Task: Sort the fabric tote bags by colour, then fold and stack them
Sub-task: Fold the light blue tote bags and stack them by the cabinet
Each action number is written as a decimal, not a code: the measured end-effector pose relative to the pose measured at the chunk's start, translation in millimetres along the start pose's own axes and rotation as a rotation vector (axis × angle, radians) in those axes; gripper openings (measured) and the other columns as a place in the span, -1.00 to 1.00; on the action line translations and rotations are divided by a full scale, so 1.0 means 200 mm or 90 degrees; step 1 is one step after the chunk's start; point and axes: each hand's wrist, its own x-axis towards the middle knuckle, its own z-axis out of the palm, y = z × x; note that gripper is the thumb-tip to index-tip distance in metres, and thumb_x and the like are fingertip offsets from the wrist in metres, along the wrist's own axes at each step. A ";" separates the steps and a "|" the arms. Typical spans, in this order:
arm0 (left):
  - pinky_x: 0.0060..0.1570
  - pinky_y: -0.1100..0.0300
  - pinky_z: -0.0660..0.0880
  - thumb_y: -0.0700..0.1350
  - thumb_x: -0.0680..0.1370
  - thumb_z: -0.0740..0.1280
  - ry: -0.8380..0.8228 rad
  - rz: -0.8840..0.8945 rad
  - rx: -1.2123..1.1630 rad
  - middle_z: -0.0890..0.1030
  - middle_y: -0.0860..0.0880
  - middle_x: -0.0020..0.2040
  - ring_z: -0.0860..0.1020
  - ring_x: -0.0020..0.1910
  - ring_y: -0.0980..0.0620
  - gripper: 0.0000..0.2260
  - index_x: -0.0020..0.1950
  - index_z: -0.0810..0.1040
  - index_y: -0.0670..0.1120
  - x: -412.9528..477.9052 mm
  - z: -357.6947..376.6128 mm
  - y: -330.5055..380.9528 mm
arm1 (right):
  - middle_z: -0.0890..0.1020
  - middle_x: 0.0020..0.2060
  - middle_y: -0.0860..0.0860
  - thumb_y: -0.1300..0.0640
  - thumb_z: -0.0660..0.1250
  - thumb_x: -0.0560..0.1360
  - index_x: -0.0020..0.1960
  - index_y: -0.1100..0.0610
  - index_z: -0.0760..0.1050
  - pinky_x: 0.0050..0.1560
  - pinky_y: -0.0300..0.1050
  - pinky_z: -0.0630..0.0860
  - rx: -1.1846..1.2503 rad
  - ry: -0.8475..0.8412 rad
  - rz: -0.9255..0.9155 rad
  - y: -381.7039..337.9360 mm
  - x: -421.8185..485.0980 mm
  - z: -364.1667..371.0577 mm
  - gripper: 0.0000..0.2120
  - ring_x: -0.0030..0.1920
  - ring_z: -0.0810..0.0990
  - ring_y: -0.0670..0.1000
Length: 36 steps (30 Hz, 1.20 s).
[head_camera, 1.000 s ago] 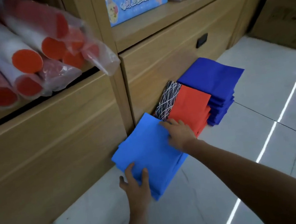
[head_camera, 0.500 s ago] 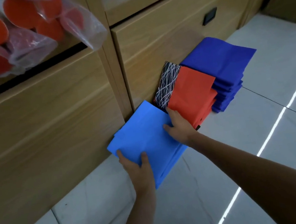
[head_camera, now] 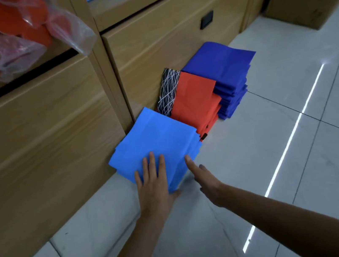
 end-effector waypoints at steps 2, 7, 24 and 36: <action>0.09 -0.24 0.44 0.14 -0.03 0.65 -0.006 0.002 0.043 0.43 -0.20 0.36 0.45 0.30 -0.22 0.01 0.36 0.44 -0.15 0.00 0.01 -0.02 | 0.24 0.42 -0.13 -0.29 0.18 0.49 0.53 0.12 0.03 0.28 -0.16 0.22 0.015 -0.058 -0.042 -0.02 0.06 0.05 -0.21 0.42 0.25 -0.04; 0.44 -0.13 -0.08 0.05 0.53 0.31 -0.070 0.006 0.057 -0.24 -0.07 0.54 -0.18 0.52 -0.09 -0.19 0.53 -0.22 -0.04 0.03 0.01 0.00 | 0.25 0.46 -0.09 -0.25 0.31 0.44 0.54 0.11 -0.11 0.27 -0.31 0.32 -0.020 -0.088 -0.087 -0.02 0.11 0.12 -0.08 0.38 0.30 -0.09; 0.43 -0.06 -0.03 0.30 0.48 0.21 -0.097 -0.044 -0.023 -0.08 -0.03 0.56 -0.09 0.52 -0.01 -0.23 0.54 -0.04 0.02 0.05 -0.03 0.00 | 0.29 0.41 -0.10 -0.23 0.05 0.58 0.50 0.08 0.13 0.24 -0.20 0.20 0.022 -0.065 -0.063 -0.01 0.05 0.07 -0.40 0.38 0.30 -0.07; 0.36 -0.01 0.19 -0.06 0.56 0.28 0.088 0.177 -0.150 0.25 -0.05 0.48 0.23 0.44 -0.05 -0.56 0.43 0.33 -0.07 0.74 -0.22 0.34 | 0.35 0.40 0.06 -0.61 0.21 0.12 0.48 0.08 0.14 0.34 0.13 0.35 0.071 0.328 -0.289 -0.48 0.45 -0.35 0.15 0.36 0.38 0.07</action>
